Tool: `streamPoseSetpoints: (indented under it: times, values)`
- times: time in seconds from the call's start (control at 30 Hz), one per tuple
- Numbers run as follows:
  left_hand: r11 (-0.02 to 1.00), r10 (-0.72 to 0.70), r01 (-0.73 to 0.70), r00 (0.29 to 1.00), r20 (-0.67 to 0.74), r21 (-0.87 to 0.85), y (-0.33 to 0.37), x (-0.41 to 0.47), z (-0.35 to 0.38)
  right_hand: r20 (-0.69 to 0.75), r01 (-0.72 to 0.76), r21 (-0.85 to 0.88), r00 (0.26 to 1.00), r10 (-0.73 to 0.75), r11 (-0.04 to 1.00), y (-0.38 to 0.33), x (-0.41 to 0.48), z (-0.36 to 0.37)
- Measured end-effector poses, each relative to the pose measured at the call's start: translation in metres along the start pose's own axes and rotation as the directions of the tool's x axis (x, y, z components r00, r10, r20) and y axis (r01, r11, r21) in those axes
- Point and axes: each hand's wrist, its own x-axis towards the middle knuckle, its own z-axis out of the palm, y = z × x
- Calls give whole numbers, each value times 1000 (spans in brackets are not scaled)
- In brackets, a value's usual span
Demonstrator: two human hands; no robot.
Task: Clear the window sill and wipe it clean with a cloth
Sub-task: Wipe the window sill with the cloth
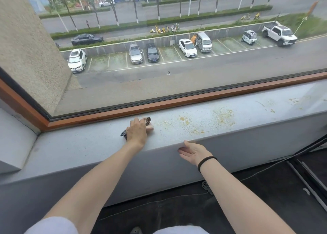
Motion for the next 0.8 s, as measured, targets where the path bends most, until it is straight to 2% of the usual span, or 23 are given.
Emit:
streamPoseSetpoints:
  times: [0.13, 0.33, 0.47, 0.63, 0.8]
  values:
    - [998, -36, 36, 999, -13, -54, 3, 13, 10, 1, -15, 21, 1000, 15, 1000, -2, 8, -2]
    - [964, 126, -114, 991, 35, -240, 10, 46, 15, -52, 11, 33, 999, -10, 999, -1, 19, 0]
    - [922, 185, -140, 978, 92, -360, 15, 65, 24, -70, 24, 38, 997, -21, 999, -2, 22, 2]
    - [929, 174, -118, 976, 132, -350, 15, 81, 20, -75, 22, 55, 997, -18, 998, -4, 21, 2]
    - [884, 294, -202, 941, 165, -421, 47, 58, 19, -68, 26, 48, 997, -22, 999, -1, 20, -1]
